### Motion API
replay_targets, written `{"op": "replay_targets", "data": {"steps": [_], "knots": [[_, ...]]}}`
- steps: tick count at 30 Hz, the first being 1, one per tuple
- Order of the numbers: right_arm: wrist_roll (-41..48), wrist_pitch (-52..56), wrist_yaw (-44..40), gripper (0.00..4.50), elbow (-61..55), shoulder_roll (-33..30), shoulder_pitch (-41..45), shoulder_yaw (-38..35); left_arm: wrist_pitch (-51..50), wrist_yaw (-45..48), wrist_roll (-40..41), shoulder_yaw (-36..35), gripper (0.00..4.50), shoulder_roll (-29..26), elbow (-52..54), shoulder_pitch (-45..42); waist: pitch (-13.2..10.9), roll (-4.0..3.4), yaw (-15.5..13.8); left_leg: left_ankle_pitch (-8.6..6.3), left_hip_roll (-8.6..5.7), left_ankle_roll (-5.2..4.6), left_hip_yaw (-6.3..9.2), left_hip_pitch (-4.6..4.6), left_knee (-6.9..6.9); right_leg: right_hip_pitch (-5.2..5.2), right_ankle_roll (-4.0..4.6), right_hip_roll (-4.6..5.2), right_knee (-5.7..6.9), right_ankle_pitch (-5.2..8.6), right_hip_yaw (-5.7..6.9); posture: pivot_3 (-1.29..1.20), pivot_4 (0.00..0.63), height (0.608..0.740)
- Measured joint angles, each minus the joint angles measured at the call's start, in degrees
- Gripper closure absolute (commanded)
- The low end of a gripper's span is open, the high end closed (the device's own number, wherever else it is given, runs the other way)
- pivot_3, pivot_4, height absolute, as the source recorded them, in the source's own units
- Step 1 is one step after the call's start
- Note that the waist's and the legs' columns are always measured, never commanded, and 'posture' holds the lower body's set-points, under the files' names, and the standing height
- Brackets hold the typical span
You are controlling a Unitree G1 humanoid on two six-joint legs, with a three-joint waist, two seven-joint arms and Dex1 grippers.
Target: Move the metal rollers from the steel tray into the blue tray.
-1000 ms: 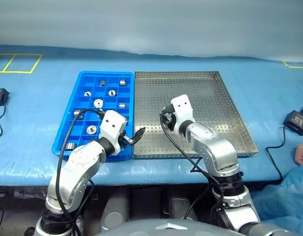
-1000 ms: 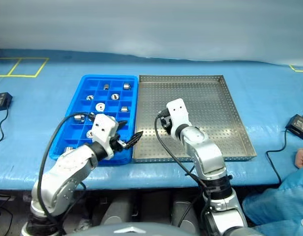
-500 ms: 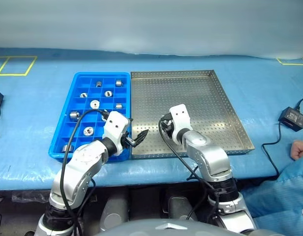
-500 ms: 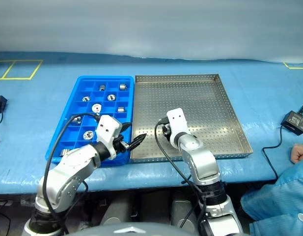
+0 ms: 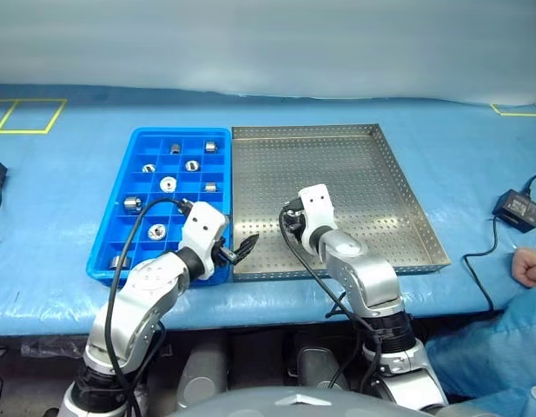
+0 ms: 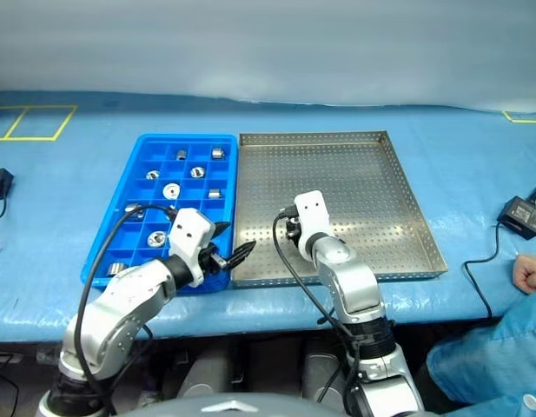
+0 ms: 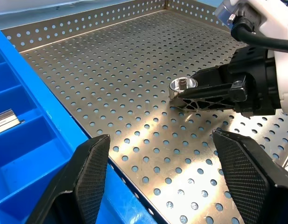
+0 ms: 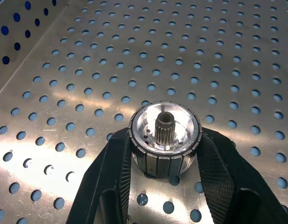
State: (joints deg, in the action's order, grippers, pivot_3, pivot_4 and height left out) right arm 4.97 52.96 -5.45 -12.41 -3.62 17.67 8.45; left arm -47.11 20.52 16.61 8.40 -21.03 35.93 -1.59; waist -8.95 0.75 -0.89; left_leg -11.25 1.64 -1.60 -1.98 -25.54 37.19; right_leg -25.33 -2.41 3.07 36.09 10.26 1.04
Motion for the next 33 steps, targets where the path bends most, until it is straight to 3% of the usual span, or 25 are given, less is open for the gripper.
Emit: {"op": "replay_targets", "data": {"steps": [6, 11, 22, 28, 33], "knots": [[6.5, 2.64, -7.06, 2.82, -6.1, 0.33, 2.75, 0.07, -3.14, -0.12, 1.84, -3.99, 0.68, -2.8, 4.87, 4.54, -0.01, -0.01, -0.14, 0.0, 0.07, 0.0, 0.03, 0.01, -0.02, -0.02, 0.01, -0.05, 0.04, 0.01, 0.01, 0.15, 0.15, 0.74], [11.28, 2.95, -12.55, 2.82, -8.48, 1.64, 6.16, 4.48, -6.03, -2.91, 1.93, -9.69, 0.68, -3.9, 9.02, 8.73, -0.01, -0.01, -0.71, 0.0, 0.08, 0.01, 0.02, 0.04, -0.02, -0.02, 0.01, -0.05, 0.03, 0.01, 0.0, 0.21, 0.15, 0.74], [10.83, 0.0, -14.49, 2.82, 1.44, 3.62, 7.91, 10.53, -7.41, -6.6, 1.96, -11.22, 0.68, -2.98, 11.95, 12.18, 0.01, 0.01, -3.66, -0.01, 0.05, 0.03, 0.03, 0.04, -0.02, -0.08, 0.01, 0.03, -0.03, 0.01, 0.09, 0.27, 0.15, 0.74], [9.63, -2.54, -14.69, 0.96, 2.54, 2.58, 8.42, 11.12, -7.36, -7.56, 1.89, -9.9, 0.68, -2.43, 11.94, 11.77, 0.01, 0.01, -4.2, -0.02, 0.04, 0.05, 0.03, 0.04, -0.05, -0.08, 0.02, 0.04, -0.05, 0.01, 0.12, 0.25, 0.15, 0.74], [9.04, -4.35, -14.5, 0.96, -1.09, 0.65, 7.87, 10.28, -6.11, -7.77, 1.58, -8.83, 0.68, -1.97, 11.67, 9.02, 0.01, 0.01, -4.22, -0.02, 0.03, 0.05, 0.03, 0.02, -0.04, -0.07, 0.02, 0.06, -0.06, 0.01, 0.14, 0.21, 0.15, 0.74]]}}
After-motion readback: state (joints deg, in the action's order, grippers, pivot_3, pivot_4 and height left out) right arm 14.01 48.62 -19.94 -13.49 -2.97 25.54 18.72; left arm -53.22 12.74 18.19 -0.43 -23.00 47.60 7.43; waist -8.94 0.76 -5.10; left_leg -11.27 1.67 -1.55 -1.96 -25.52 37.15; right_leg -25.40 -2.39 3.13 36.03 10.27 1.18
